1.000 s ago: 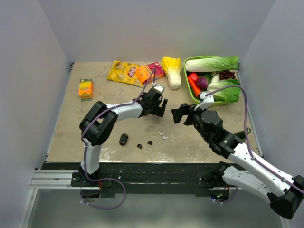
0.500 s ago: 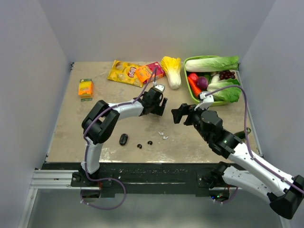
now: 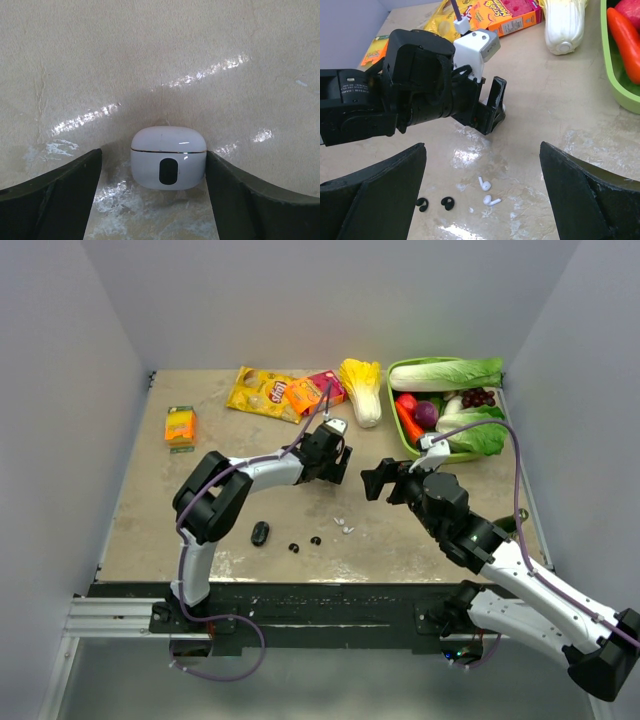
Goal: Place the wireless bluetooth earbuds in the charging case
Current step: Pick up the charging case at the center of the board.
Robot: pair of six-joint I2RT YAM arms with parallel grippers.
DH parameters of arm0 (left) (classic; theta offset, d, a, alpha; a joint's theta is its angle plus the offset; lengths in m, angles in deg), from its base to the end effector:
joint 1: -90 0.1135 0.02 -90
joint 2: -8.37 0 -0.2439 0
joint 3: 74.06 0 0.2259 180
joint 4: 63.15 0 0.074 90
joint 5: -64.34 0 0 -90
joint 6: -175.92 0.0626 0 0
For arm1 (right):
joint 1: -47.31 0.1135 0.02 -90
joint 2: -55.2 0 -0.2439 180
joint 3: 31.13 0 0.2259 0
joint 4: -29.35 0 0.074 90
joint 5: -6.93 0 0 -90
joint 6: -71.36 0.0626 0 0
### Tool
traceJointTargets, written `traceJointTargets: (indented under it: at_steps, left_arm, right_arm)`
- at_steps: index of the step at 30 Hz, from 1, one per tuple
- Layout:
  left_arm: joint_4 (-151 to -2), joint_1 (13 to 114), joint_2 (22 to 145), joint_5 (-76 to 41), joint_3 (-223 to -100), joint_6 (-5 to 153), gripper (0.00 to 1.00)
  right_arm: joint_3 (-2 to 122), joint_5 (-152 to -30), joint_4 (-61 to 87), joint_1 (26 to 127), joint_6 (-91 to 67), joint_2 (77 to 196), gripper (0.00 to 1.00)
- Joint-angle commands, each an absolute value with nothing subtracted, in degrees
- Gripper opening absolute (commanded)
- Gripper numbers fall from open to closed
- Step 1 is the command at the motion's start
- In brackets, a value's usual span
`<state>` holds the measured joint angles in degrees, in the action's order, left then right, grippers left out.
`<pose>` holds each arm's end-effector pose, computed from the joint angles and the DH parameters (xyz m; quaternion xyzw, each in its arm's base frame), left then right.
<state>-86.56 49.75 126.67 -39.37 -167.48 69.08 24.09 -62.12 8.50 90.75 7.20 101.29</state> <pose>0.3380 -0.2667 0.1326 0.1466 0.9171 -0.0709 0.3638 0.1632 0.1237 0.2982 -0.0033 0.7713 0.2368 0.5908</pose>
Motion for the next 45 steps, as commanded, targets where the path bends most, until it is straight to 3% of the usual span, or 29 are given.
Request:
traceJointTargets:
  at_steps: [1,6,22,27,29,32,33,35,40,45]
  left_arm:
    - [-89.98,48.95,128.25,-41.3,-168.21,71.42,0.85]
    - [-89.97,48.77,128.69,-41.13,-168.38,71.42,0.75]
    - [-89.63,48.86,129.92,-38.41,-167.33,71.68,0.69]
    - [-89.27,48.86,129.83,-37.88,-166.89,72.12,0.49]
    - [-89.18,48.95,129.66,-38.05,-166.63,72.12,0.46]
    - [-88.66,48.95,128.61,-37.96,-166.28,71.94,0.26]
    - [-88.4,48.95,128.08,-37.96,-166.19,71.94,0.12]
    - [-86.3,48.95,125.29,-37.88,-164.97,71.77,0.0]
    - [-75.87,49.04,116.32,-37.0,-160.31,71.59,0.0]
    - [-60.04,49.04,103.14,-33.75,-147.58,72.03,0.0]
  right_arm:
    - [24.18,-62.15,8.94,90.64,7.37,100.03,0.98]
    - [24.35,-61.97,8.42,90.64,7.37,99.33,0.98]
    - [24.27,-61.8,7.98,90.73,7.55,99.15,0.98]
    - [24.35,-61.8,7.98,90.73,7.72,99.06,0.98]
    - [24.35,-61.71,7.98,90.64,7.81,98.98,0.98]
    - [24.53,-61.8,7.89,90.73,7.9,98.8,0.98]
    - [24.96,-61.8,7.8,90.64,7.9,98.71,0.98]
    - [25.67,-61.8,7.54,90.64,7.99,98.88,0.98]
    - [31.38,-60.04,4.47,90.64,8.69,100.46,0.98]
    - [34.81,-62.5,3.41,90.73,7.73,101.43,0.98]
